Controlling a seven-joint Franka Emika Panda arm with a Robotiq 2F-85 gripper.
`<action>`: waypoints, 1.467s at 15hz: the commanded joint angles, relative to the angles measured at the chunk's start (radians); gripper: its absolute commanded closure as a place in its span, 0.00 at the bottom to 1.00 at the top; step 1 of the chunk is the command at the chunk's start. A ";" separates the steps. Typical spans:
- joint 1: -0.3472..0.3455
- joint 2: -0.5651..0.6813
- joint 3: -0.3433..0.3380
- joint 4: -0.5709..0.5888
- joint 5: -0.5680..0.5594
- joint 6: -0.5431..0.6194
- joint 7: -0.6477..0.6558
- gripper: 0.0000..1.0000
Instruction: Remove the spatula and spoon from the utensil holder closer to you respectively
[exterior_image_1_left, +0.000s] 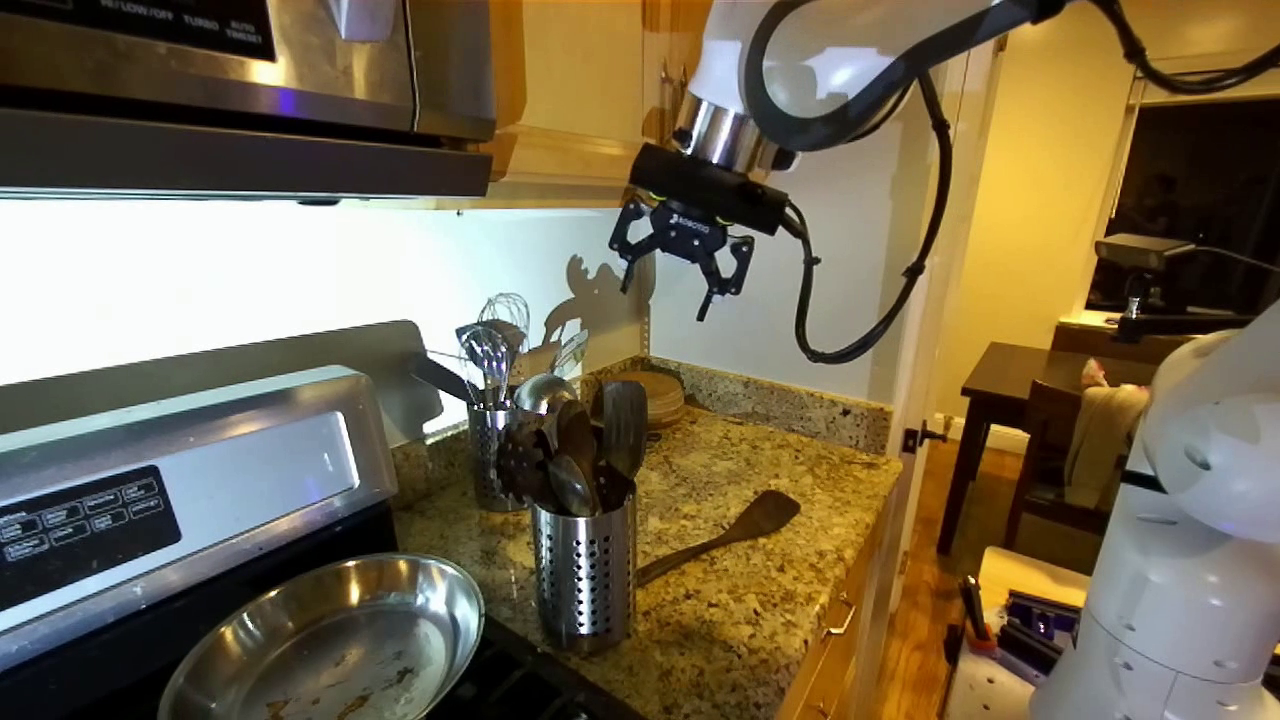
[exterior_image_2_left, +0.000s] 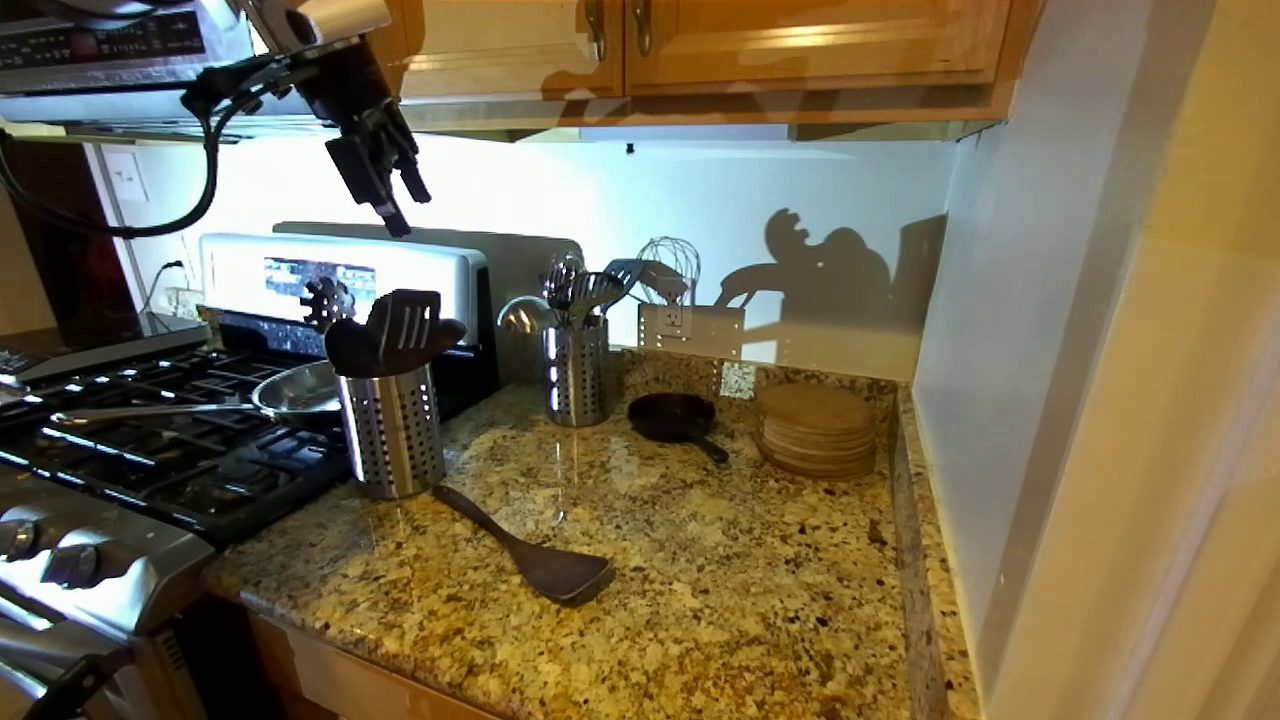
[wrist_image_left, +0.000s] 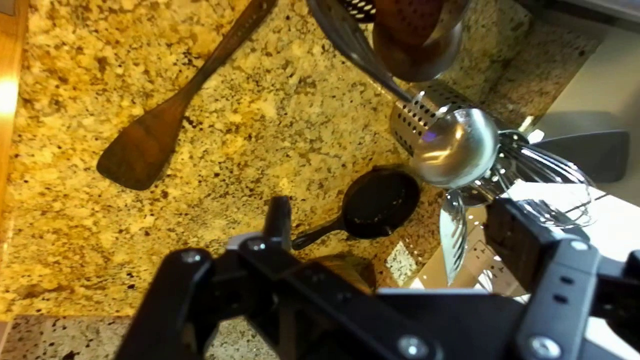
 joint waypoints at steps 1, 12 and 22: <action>0.028 0.059 0.019 0.071 -0.011 0.007 0.043 0.00; 0.133 0.249 0.020 0.182 0.036 0.039 0.089 0.00; 0.164 0.279 0.000 0.171 0.046 0.029 0.072 0.00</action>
